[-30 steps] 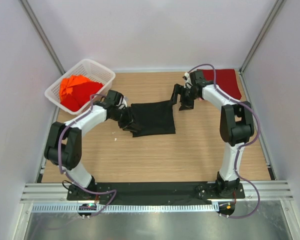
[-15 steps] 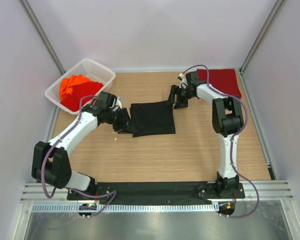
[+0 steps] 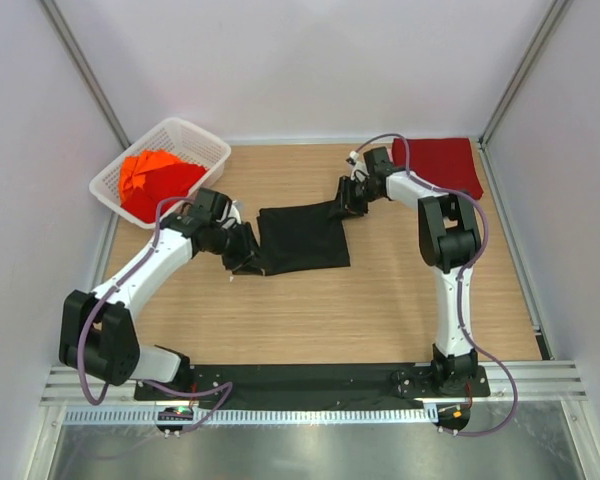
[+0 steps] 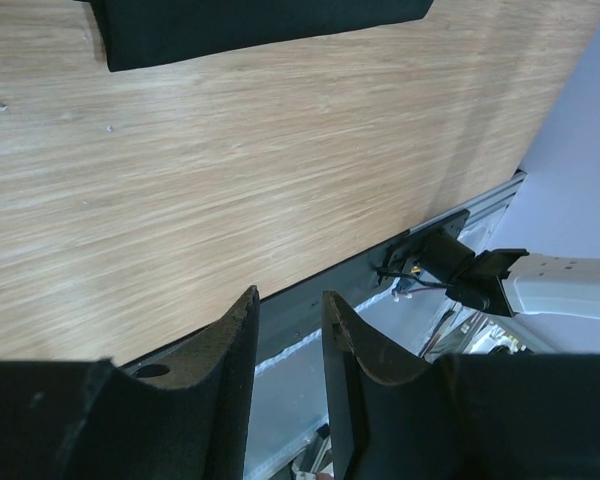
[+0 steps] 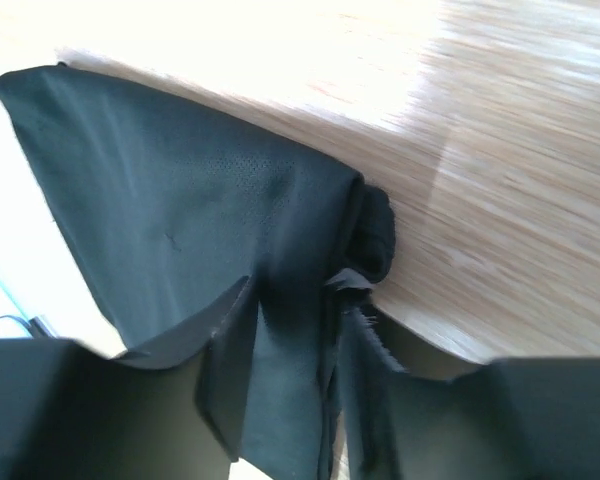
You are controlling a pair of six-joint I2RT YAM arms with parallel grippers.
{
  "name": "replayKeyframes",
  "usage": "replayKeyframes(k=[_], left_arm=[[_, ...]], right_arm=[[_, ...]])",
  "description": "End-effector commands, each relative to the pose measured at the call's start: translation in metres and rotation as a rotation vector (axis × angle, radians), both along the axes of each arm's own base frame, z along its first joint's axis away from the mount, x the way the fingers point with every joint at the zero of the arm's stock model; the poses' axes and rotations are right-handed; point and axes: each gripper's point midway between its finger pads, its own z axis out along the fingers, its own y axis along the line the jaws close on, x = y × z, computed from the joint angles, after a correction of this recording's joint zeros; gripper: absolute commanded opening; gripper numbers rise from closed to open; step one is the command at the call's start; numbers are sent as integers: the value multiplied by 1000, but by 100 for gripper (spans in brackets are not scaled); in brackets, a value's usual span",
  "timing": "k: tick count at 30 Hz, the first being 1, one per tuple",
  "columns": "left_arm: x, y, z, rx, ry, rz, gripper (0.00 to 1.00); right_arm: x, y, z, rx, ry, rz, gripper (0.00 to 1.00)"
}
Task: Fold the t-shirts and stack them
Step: Fold the tshirt, then neatly place the folded tshirt to the corner
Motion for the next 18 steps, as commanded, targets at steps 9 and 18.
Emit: replayKeyframes(k=[9, 18], left_arm=[[-17, 5, 12, -29, -7, -4, 33], [-39, 19, 10, -15, -5, 3, 33]], right_arm=[[-7, 7, -35, -106, 59, 14, 1], [12, -32, 34, -393, -83, -37, 1]])
